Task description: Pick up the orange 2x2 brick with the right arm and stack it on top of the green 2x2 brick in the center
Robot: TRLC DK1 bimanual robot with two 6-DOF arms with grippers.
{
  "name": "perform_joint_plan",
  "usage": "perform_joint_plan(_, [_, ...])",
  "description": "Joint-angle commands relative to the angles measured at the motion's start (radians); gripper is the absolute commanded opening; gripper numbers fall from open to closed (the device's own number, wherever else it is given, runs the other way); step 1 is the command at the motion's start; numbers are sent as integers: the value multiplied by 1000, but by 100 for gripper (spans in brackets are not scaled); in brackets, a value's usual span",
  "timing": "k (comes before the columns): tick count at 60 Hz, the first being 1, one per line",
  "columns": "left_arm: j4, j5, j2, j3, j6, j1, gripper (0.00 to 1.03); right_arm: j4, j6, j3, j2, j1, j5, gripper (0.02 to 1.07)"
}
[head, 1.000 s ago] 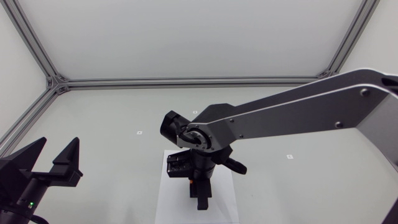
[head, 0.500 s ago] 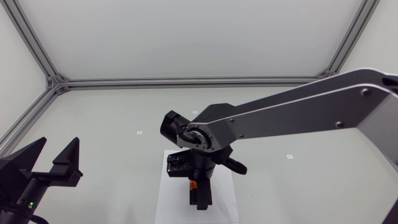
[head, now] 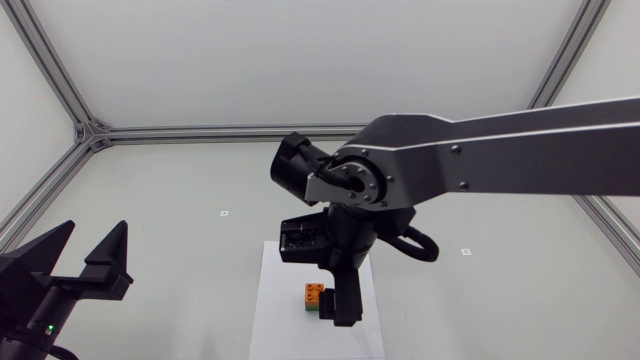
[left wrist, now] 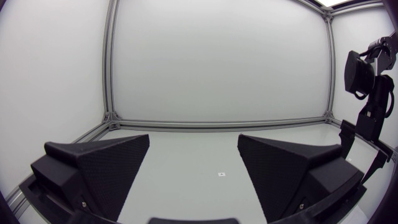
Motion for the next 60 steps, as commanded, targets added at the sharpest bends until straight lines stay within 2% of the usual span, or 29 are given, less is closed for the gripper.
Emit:
perform_joint_plan(1, [-11,3,-6,-41,6,1,99,-50,6,37,-86,-14,-10,103])
perform_joint_plan(12, [-11,3,-6,-41,6,1,99,-137,39,74,-225,-57,-12,103])
perform_joint_plan(21, [-11,3,-6,-41,6,1,99,-97,74,64,-359,-187,-31,103])
perform_joint_plan(26, [-11,3,-6,-41,6,1,99,-22,92,13,-459,-304,-36,103])
perform_joint_plan(31, [-11,3,-6,-41,6,1,99,111,108,-82,-564,-428,-31,103])
perform_joint_plan(44, [-11,3,-6,-41,6,1,99,318,114,-283,-739,-741,-71,103])
perform_joint_plan(60, [-11,3,-6,-41,6,1,99,561,137,-541,-911,-934,-70,103])
